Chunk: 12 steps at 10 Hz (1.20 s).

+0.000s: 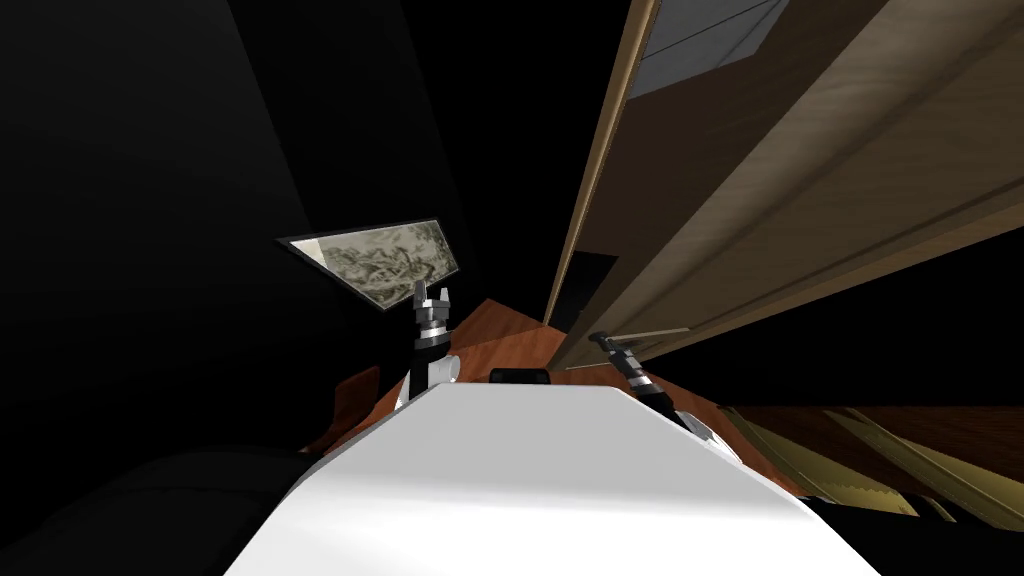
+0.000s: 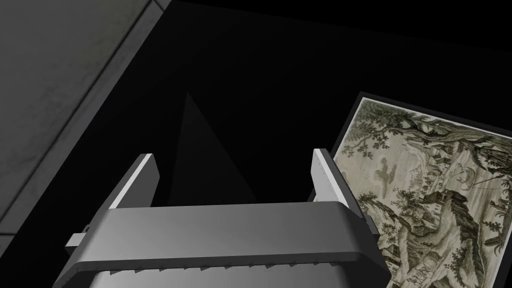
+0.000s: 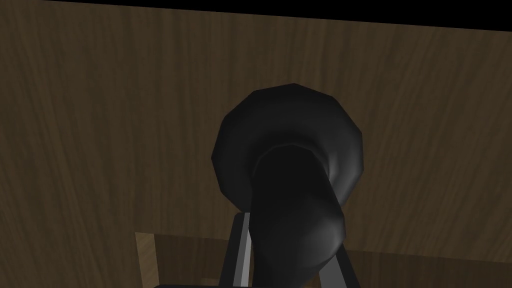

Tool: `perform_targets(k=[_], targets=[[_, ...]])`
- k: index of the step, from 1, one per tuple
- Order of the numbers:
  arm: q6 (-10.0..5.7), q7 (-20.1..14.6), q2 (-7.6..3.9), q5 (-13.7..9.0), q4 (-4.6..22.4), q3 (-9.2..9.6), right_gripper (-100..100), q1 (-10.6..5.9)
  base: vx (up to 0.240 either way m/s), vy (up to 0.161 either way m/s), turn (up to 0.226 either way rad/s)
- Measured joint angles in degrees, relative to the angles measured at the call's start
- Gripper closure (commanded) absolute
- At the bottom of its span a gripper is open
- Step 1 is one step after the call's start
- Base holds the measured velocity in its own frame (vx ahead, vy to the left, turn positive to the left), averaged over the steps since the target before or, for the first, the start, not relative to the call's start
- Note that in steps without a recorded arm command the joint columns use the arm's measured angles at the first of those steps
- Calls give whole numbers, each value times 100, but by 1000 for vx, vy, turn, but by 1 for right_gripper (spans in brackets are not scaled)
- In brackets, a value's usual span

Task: Pull the door open

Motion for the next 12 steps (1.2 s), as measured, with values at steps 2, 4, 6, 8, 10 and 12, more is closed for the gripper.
perform_targets(k=[2, 4, 6, 8, 10, 12], targets=[[146, 94, 62, -73, 42, 12, 100, -185, -232, -75, 168], [321, 176, 108, -145, 43, 28, 100, -348, -204, -84, 152], [513, 275, 180, -215, 50, 55, 100, -504, -206, -68, 158], [689, 378, 238, -299, 125, 70, 100, -712, -215, -69, 176], [914, 495, 305, -390, 79, 84, 100, -854, -219, -110, 188], [1061, 580, 372, -454, 167, 122, 100, -1055, -180, -84, 121]])
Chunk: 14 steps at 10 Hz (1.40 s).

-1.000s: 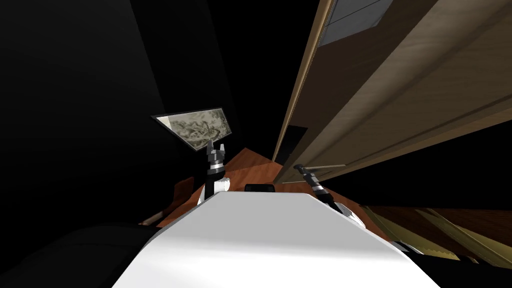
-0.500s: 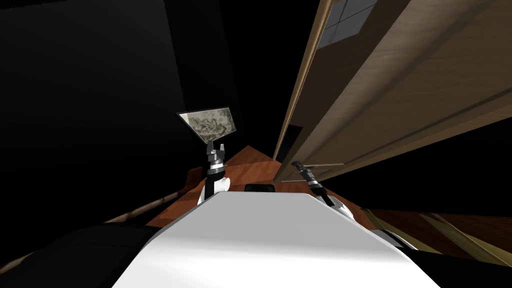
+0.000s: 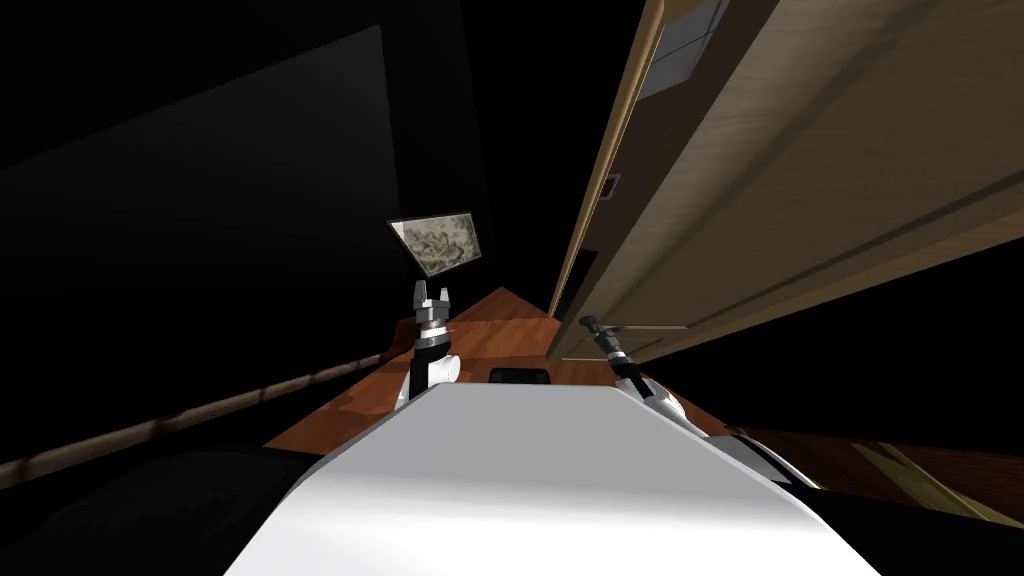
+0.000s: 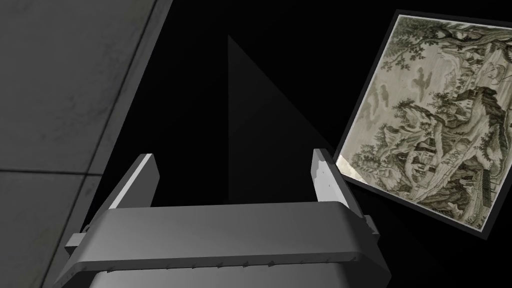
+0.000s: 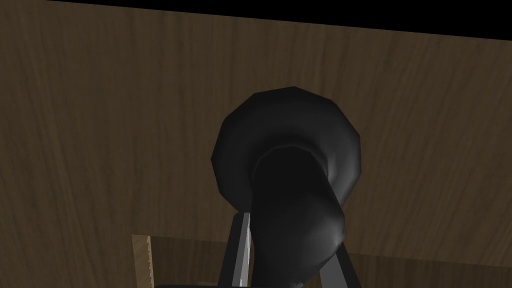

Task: Pull the door open

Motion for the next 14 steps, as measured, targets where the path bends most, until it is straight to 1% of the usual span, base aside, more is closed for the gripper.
perform_targets(k=[2, 5, 6, 7, 8, 11, 12, 13, 14], targets=[[150, 106, 74, -75, 62, 21, 100, -180, -186, -76, 150], [400, 239, 144, -182, 63, 37, 100, -382, -195, -76, 140], [498, 286, 174, -218, 67, 49, 100, -463, -187, -91, 142], [636, 342, 199, -258, -18, 54, 100, -494, -213, -71, 123], [690, 379, 227, -286, 63, 69, 100, -615, -231, -58, 105], [886, 489, 302, -371, 106, 94, 100, -788, -176, -78, 100], [1001, 529, 317, -402, 7, 95, 100, -791, -67, -28, 40], [1037, 538, 330, -403, -7, 104, 100, -790, -117, -48, 124], [980, 493, 274, -402, -42, 145, 100, -728, -160, -67, 114]])
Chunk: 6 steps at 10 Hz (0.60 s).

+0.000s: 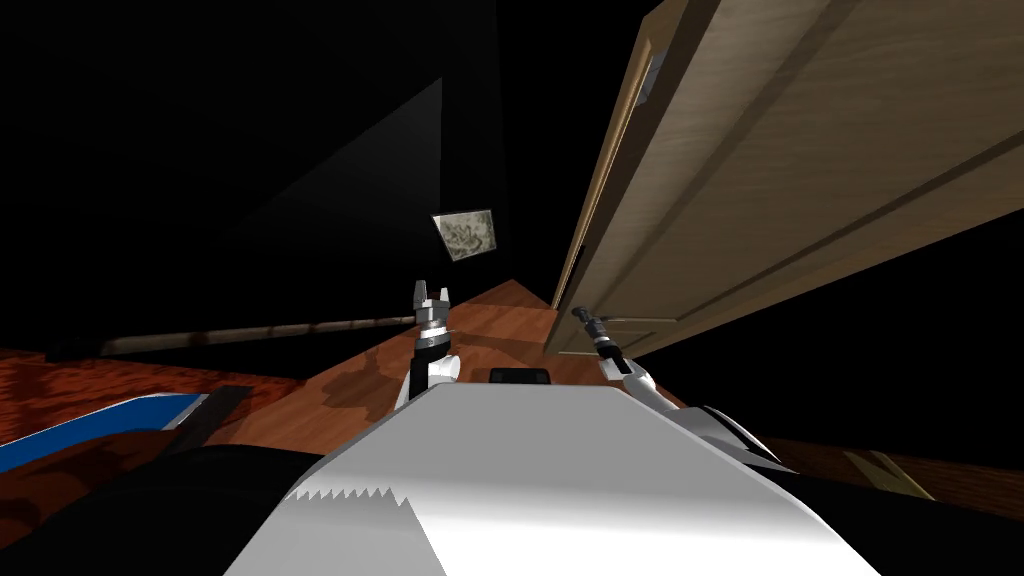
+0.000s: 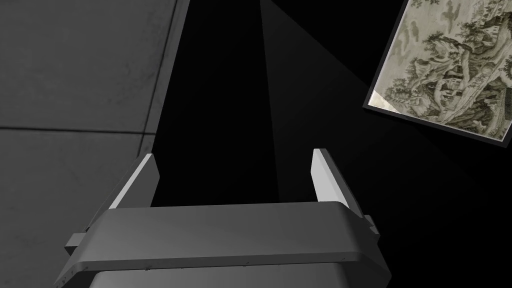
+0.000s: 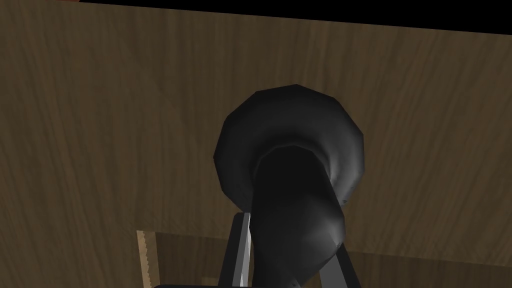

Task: Pull the door open

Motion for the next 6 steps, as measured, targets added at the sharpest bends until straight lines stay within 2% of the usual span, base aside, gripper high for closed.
perform_targets(k=[4, 6], targets=[[-297, -233, -214, 30, -41, 214, 100, 178, -179, -66, 102], [-460, -332, -325, 40, -113, 316, 100, 344, -153, -61, 81]])
